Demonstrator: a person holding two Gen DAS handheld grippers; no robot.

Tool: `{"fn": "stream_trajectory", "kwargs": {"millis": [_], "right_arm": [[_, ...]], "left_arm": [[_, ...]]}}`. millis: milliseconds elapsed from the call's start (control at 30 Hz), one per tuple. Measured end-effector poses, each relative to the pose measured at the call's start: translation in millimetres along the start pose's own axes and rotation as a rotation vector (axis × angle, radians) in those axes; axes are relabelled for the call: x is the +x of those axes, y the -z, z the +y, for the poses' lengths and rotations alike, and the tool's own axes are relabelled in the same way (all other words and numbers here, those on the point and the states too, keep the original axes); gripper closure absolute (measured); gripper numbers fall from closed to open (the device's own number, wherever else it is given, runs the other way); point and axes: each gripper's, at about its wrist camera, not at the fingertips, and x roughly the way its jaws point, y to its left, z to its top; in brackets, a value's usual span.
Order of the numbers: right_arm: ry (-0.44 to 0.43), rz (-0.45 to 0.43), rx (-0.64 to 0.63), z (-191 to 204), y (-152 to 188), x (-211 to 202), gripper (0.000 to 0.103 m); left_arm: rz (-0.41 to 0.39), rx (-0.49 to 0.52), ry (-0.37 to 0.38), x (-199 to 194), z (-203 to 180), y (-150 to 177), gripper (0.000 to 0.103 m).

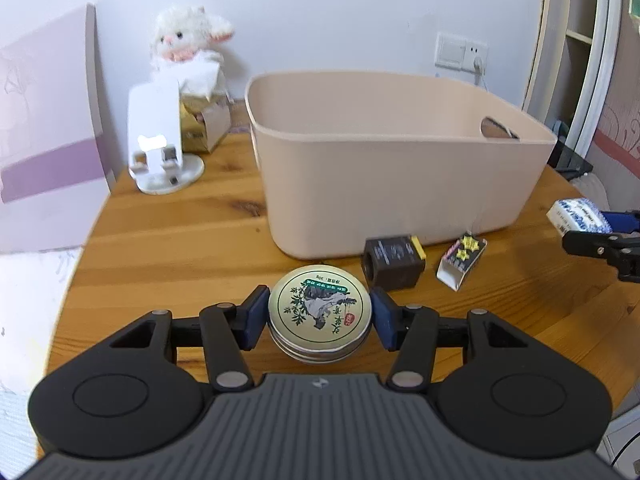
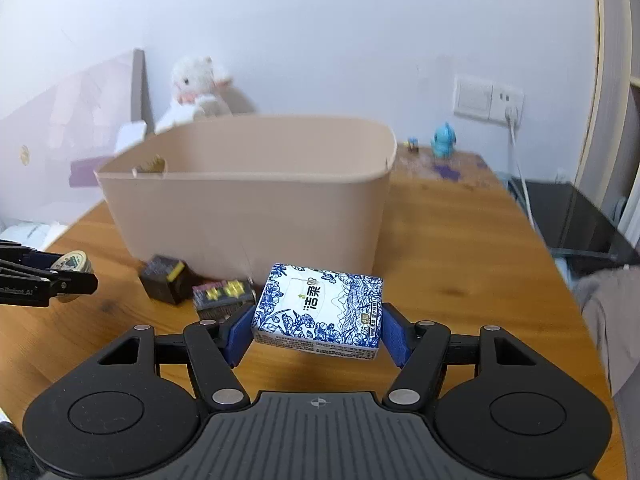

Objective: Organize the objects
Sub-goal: 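Grasp the round tin with the left tool while the right tool grasps the blue-and-white box, then carry the tin and patterned box into the beige bin and open both tools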

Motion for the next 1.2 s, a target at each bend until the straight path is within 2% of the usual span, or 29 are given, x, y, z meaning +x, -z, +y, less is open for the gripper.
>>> {"fn": "stream_trajectory", "kwargs": {"millis": [400,700,933,1200], "right_arm": [[-0.026,-0.154,-0.049,9.3,-51.4,-32.0,0.04],[-0.042,-0.253,-0.048,12.2,-90.0,-32.2,0.04],[-0.03,-0.285,-0.044,14.6,-117.0,-12.0,0.04],[-0.027,-0.2,-0.04,9.0,-132.2,36.8,0.04]], "left_arm": [[-0.159,0.045,0.005,-48.6,-8.4,-40.0,0.047],[-0.263,0.047,-0.007,-56.2,-12.5,-86.5,0.047],[-0.246,0.034,-0.021,-20.8,-15.7,-117.0,0.047],[-0.14,0.026,-0.067,45.2,-28.2,-130.2,0.047]]}}
